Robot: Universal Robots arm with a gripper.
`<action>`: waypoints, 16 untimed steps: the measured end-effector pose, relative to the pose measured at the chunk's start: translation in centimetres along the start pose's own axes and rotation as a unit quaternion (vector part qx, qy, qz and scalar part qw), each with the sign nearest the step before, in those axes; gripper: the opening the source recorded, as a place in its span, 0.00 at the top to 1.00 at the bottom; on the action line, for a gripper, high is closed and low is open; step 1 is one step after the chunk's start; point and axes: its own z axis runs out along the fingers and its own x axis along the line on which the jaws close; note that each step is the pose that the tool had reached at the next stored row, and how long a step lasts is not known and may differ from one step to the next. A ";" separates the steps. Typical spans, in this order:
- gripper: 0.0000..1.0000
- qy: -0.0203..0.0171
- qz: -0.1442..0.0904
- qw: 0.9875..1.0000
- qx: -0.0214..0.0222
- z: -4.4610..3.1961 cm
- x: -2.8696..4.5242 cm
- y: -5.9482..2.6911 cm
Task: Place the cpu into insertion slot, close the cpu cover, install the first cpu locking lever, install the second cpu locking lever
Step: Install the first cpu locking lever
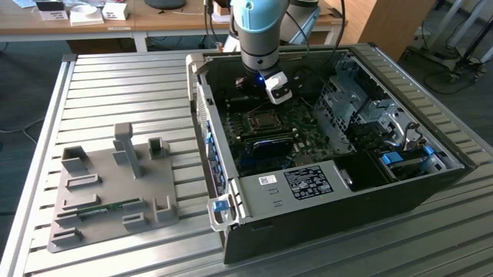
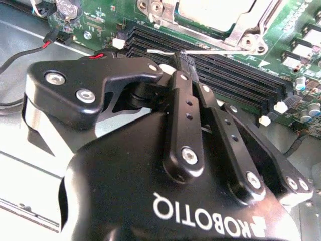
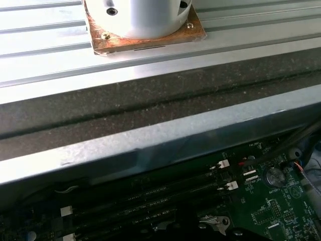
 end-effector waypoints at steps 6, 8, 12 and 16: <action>0.89 0.000 0.000 1.000 0.000 0.24 0.06 -0.01; 0.89 0.000 0.000 1.000 0.000 0.25 0.06 -0.01; 0.89 0.000 0.000 1.000 0.000 0.29 0.07 -0.02; 0.89 0.000 0.000 1.000 0.000 0.40 0.09 -0.06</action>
